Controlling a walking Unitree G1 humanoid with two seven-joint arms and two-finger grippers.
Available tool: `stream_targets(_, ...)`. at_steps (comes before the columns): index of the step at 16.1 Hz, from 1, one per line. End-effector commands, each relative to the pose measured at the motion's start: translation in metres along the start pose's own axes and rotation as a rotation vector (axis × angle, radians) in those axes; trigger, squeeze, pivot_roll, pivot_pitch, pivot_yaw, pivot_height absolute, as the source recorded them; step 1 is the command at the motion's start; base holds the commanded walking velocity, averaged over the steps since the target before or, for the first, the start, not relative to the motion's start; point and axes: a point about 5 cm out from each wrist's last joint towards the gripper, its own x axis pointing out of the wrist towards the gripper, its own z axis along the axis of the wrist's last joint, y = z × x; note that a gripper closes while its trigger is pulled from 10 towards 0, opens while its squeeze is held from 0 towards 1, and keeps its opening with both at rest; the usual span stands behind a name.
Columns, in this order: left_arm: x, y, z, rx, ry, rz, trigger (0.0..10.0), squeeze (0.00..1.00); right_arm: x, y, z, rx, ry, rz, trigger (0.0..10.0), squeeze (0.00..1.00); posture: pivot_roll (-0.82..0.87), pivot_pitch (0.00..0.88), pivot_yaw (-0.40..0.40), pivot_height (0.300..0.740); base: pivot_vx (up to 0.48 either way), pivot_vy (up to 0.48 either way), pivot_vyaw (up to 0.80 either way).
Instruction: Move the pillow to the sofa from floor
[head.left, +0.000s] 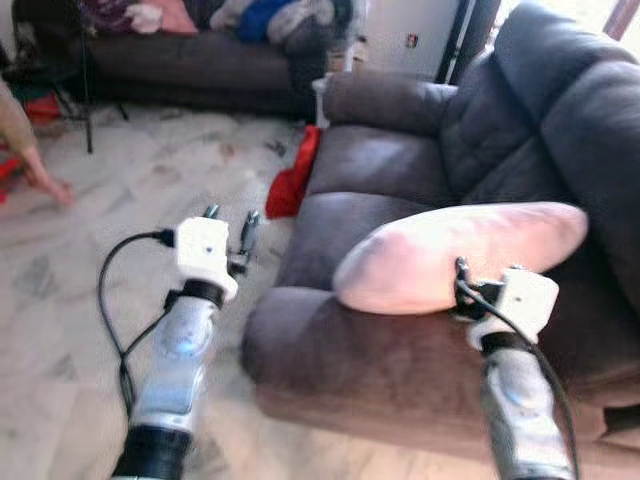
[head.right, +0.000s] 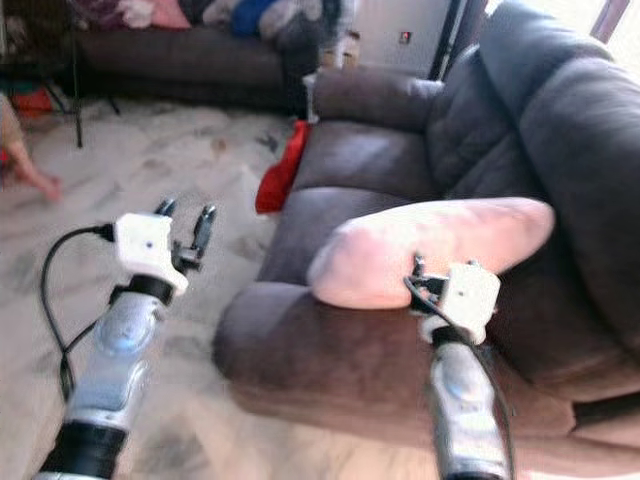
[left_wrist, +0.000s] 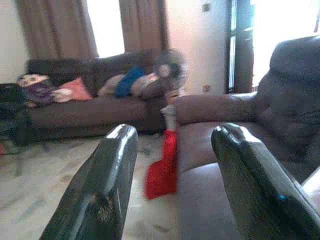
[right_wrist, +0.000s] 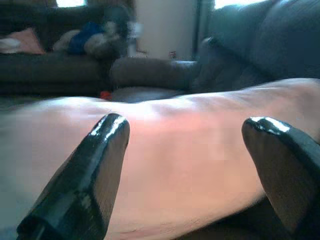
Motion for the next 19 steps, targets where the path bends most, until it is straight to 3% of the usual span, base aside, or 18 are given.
stream_targets(1, 0.002, -0.003, 0.002, -0.022, -0.008, -0.001, 10.0, 0.0, 0.0, -0.007, -0.001, -0.013, 0.002, -0.015, 10.0, 0.0, 0.0, 0.0, -0.041, 0.74, 0.0, 0.352, 0.0)
stream_targets(6, 0.001, -0.002, 0.002, -0.021, -0.006, 0.003, 10.0, 0.0, -0.001, -0.012, -0.003, -0.022, 0.008, -0.029, 10.0, 0.0, 0.0, 0.0, -0.04, 0.74, 0.0, 0.353, 0.0)
stream_targets(10, -0.003, 0.005, -0.013, -0.038, 0.049, 0.035, 10.0, 0.0, -0.006, -0.017, -0.022, -0.045, 0.076, -0.041, 10.0, 0.0, 0.0, 0.003, -0.042, 0.74, 0.0, 0.353, 0.0)
stream_targets(15, -0.016, 0.022, -0.04, -0.01, 0.151, 0.074, 10.0, 0.0, -0.019, -0.024, -0.062, -0.04, 0.242, -0.046, 10.0, 0.0, -0.01, 0.0, -0.046, 0.74, 0.0, 0.352, 0.0)
stream_targets(17, -0.025, 0.023, -0.057, -0.005, 0.211, 0.075, 10.0, 0.0, -0.03, -0.024, -0.09, -0.055, 0.377, -0.025, 10.0, 0.0, -0.01, 0.0, -0.05, 0.74, 0.0, 0.341, 0.0)
stream_targets(19, -0.031, 0.022, -0.067, -0.015, 0.25, 0.079, 10.0, 0.0, -0.036, -0.02, -0.102, -0.073, 0.433, 0.026, 10.0, 0.0, -0.01, 0.0, -0.054, 0.74, 0.0, 0.324, 0.0)
